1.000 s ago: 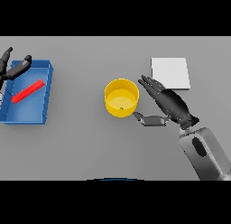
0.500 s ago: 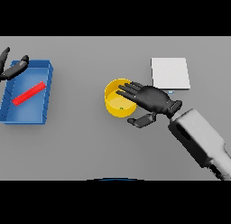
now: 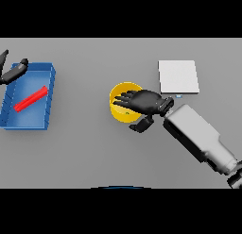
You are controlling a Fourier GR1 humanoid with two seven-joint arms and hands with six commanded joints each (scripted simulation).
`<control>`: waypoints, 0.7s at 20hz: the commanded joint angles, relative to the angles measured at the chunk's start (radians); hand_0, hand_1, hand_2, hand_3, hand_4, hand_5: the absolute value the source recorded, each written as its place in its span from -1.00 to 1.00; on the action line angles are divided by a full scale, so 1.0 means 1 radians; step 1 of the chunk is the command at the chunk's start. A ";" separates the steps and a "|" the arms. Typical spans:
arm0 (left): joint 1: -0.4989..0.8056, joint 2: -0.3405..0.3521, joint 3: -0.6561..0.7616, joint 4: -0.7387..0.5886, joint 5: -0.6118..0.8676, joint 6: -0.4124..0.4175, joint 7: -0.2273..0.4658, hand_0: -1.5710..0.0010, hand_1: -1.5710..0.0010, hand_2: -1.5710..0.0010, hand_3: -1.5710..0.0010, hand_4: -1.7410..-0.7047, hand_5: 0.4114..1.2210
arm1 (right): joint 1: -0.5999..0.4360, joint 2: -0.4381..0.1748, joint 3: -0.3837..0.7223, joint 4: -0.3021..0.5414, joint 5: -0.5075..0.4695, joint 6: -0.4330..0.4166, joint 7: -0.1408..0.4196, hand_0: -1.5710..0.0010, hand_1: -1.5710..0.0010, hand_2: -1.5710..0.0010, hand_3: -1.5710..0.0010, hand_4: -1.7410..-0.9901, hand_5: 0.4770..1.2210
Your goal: Pick up the red beaker and tilt it to pour out 1 green nut into yellow bowl. Pick up the yellow bowl and place it on the metallic measuring scale.
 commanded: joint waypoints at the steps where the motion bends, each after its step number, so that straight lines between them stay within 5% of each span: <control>1: -0.001 -0.002 -0.001 0.005 -0.002 -0.001 -0.005 1.00 1.00 1.00 1.00 0.81 -0.27 | -0.008 0.004 0.003 0.022 0.005 -0.006 -0.002 1.00 1.00 1.00 1.00 0.50 -0.47; 6: -0.009 0.002 -0.006 0.013 -0.007 -0.008 0.013 1.00 1.00 1.00 1.00 0.84 -0.26 | -0.025 0.024 0.017 0.088 0.014 0.001 0.001 1.00 1.00 1.00 0.97 0.45 -0.38; 9: -0.011 -0.001 -0.005 0.020 -0.010 -0.009 -0.001 1.00 1.00 1.00 1.00 0.83 -0.26 | -0.042 0.034 0.021 0.109 0.021 0.002 0.014 0.94 0.92 0.89 0.83 0.28 -0.11; 11: -0.005 0.000 -0.006 0.007 -0.010 -0.002 0.000 1.00 1.00 1.00 1.00 0.84 -0.26 | -0.034 0.033 0.024 0.107 0.022 -0.011 -0.016 0.42 0.48 0.55 0.59 0.01 0.29; 12: -0.008 -0.004 -0.009 0.014 -0.012 -0.003 0.004 1.00 1.00 1.00 1.00 0.84 -0.26 | -0.036 0.030 0.025 0.107 0.022 -0.015 -0.024 0.14 0.19 0.24 0.27 -0.19 0.43; 14: -0.008 0.003 -0.006 0.015 -0.010 -0.011 -0.006 1.00 1.00 1.00 1.00 0.84 -0.27 | -0.043 0.018 0.019 0.093 0.012 0.004 -0.034 -0.27 -0.24 -0.20 -0.01 -0.46 0.64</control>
